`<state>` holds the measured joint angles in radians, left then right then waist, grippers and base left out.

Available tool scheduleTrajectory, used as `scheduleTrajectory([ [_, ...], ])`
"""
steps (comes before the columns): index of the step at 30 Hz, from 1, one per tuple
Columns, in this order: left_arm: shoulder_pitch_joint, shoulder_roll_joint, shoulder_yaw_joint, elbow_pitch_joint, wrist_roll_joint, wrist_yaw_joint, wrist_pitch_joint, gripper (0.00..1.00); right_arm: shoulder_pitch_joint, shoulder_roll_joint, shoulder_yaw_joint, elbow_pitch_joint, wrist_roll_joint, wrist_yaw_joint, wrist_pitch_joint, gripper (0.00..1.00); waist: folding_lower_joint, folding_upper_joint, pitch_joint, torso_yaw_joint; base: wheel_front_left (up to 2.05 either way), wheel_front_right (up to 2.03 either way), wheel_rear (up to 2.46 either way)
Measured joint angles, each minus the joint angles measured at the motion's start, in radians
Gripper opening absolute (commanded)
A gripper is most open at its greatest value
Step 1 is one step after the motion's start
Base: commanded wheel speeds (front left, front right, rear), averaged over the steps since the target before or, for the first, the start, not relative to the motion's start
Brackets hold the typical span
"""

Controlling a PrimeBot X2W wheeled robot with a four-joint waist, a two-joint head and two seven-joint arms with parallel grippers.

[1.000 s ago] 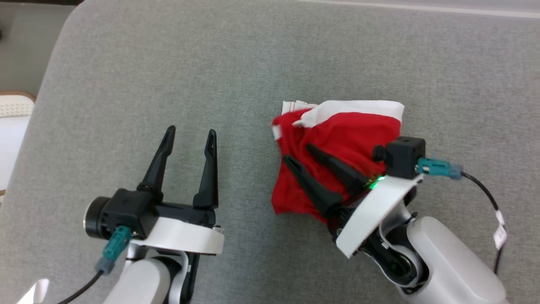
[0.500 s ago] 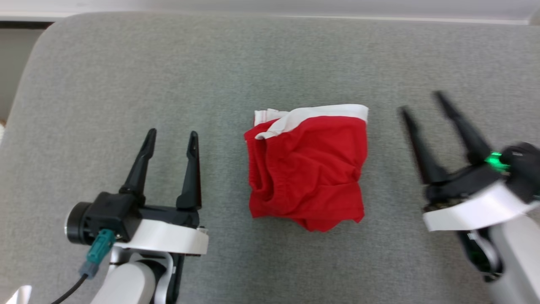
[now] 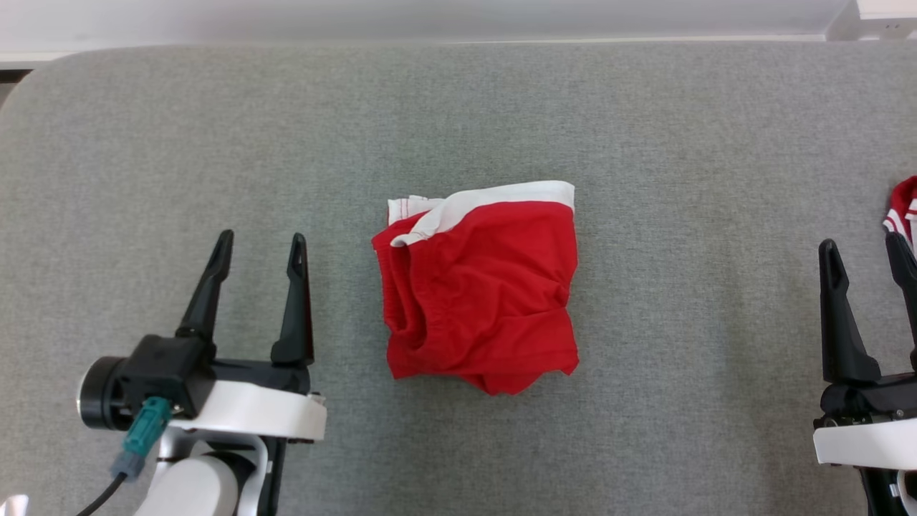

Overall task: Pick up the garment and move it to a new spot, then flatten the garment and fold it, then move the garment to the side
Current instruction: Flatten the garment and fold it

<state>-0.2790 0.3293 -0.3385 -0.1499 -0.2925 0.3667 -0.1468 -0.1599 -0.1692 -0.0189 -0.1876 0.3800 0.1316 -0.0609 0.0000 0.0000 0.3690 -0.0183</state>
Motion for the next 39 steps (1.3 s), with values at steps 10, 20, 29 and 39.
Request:
scheduleTrajectory([
  [10, 0.015, 0.007, 0.0, 0.003, 0.0, 0.005, 0.004, 1.0, 0.029, 0.034, -0.01, -0.039, -0.01, 0.0, 0.04, 1.0, 0.0, 0.0, -0.016, -0.012, 0.0, 0.0, 0.0],
  [20, 0.084, 0.014, -0.021, 0.017, -0.006, 0.007, 0.0, 1.0, 0.089, 0.042, 0.004, -0.021, -0.018, 0.0, 0.071, 1.0, 0.0, 0.0, -0.113, -0.015, 0.0, 0.0, 0.0],
  [29, 0.141, 0.019, -0.041, 0.066, -0.023, -0.006, -0.007, 1.0, 0.157, 0.052, 0.001, -0.024, -0.028, 0.0, 0.115, 1.0, 0.0, 0.0, -0.218, -0.009, 0.0, 0.0, 0.0],
  [39, 0.165, 0.03, -0.05, 0.116, -0.024, -0.014, -0.037, 1.0, 0.223, 0.071, -0.019, -0.051, -0.047, 0.0, 0.161, 1.0, -0.0001, 0.0, -0.295, 0.002, 0.0, 0.0, 0.0],
])
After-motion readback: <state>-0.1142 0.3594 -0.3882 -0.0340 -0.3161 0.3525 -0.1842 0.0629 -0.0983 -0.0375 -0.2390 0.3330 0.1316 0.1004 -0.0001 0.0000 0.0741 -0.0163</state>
